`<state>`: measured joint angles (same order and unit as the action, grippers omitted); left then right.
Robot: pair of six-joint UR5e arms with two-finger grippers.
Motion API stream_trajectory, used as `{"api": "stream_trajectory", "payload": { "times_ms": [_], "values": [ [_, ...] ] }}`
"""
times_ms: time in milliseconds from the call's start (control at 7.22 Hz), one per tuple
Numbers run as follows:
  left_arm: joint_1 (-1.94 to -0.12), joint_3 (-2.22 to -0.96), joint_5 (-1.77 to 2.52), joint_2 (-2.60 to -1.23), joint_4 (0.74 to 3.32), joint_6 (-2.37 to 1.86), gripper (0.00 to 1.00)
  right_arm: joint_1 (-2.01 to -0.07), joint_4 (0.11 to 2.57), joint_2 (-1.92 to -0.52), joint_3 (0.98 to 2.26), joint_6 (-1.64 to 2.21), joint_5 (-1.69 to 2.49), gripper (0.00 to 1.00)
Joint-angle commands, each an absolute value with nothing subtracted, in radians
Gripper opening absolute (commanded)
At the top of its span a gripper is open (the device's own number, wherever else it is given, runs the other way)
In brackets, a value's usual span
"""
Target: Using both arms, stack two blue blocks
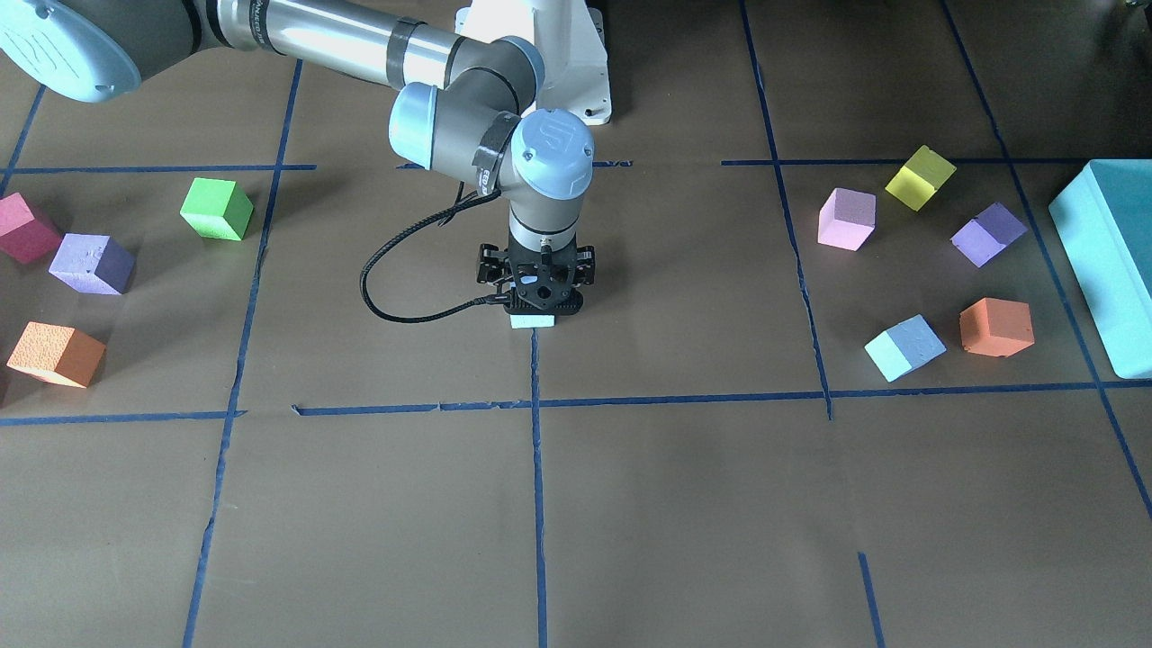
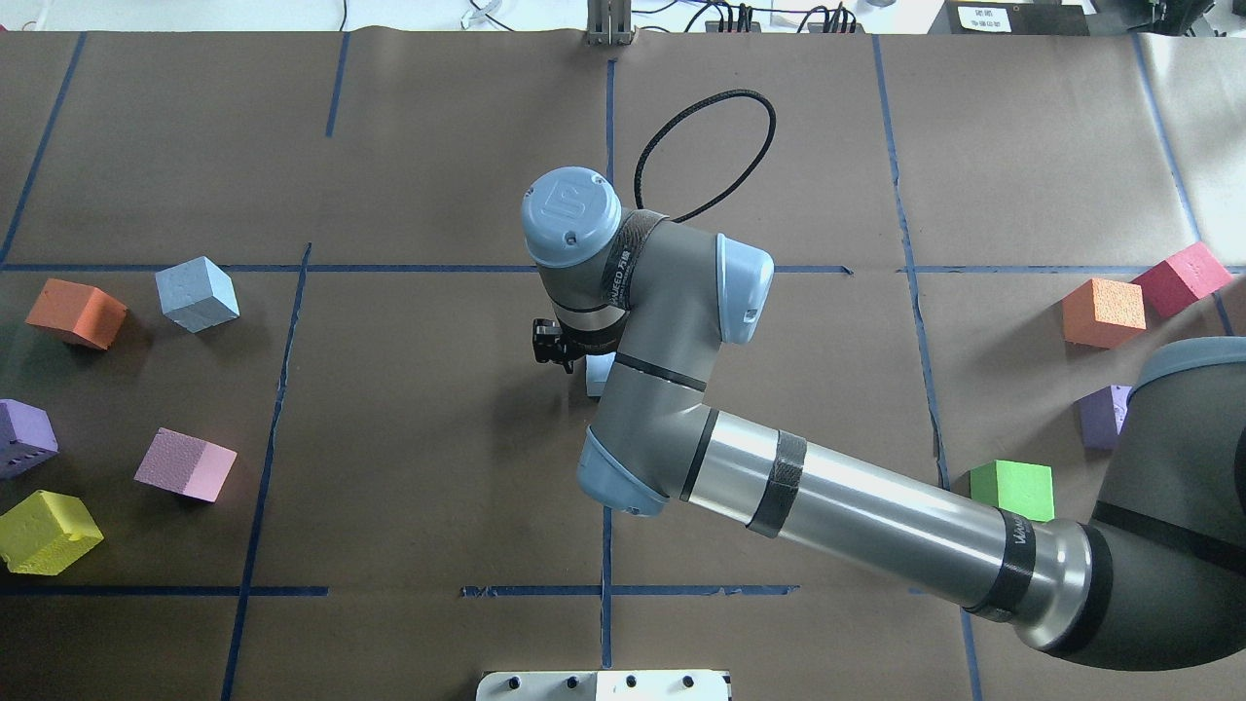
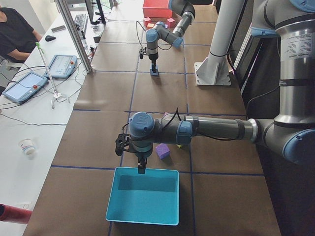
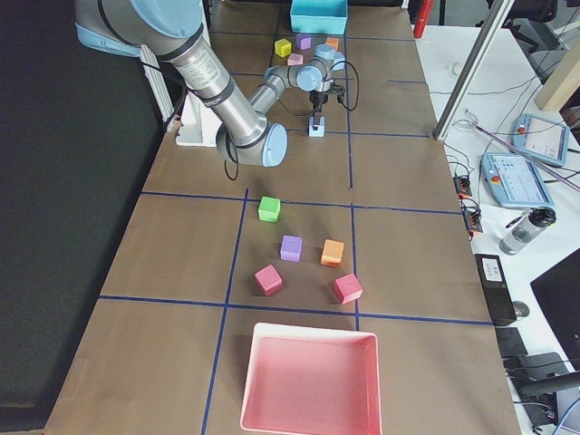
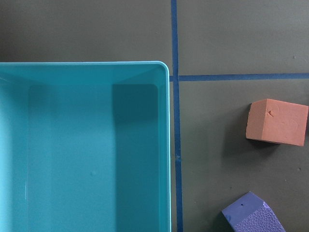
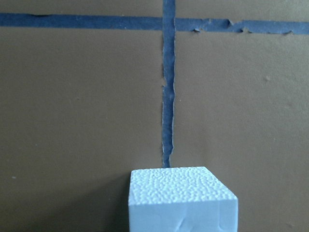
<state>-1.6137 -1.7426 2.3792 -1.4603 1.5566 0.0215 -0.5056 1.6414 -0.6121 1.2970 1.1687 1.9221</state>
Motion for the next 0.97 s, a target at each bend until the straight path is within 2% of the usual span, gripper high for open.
{"api": "stream_trajectory", "payload": {
  "times_ms": [0, 139, 416, 554, 831],
  "values": [
    [-1.614, -1.744, 2.379, -1.46, 1.557, 0.021, 1.0, -0.514, 1.614, -0.612, 1.305, 1.17, 1.925, 1.0],
    [-1.614, -1.744, 2.381, -1.462, 1.559, 0.021, 1.0, -0.526, 1.626, -0.614, 1.336, 1.172, 1.931, 1.0],
    [-1.614, -1.759, 2.382, -1.454, 1.568, 0.023, 1.0, -0.561, 1.821, -0.626, 1.525, 1.169, 1.936, 1.0],
    [-1.614, -1.767, 2.378, -1.459, 1.575, 0.023, 1.0, -0.58, 1.854, -0.636, 1.576, 1.167, 1.939, 1.0],
    [-1.545, -1.86, 2.339, -1.465, 1.585, 0.006, 1.0, -0.632, 1.864, -0.771, 1.742, 1.143, 1.954, 1.0]
  ]
}}
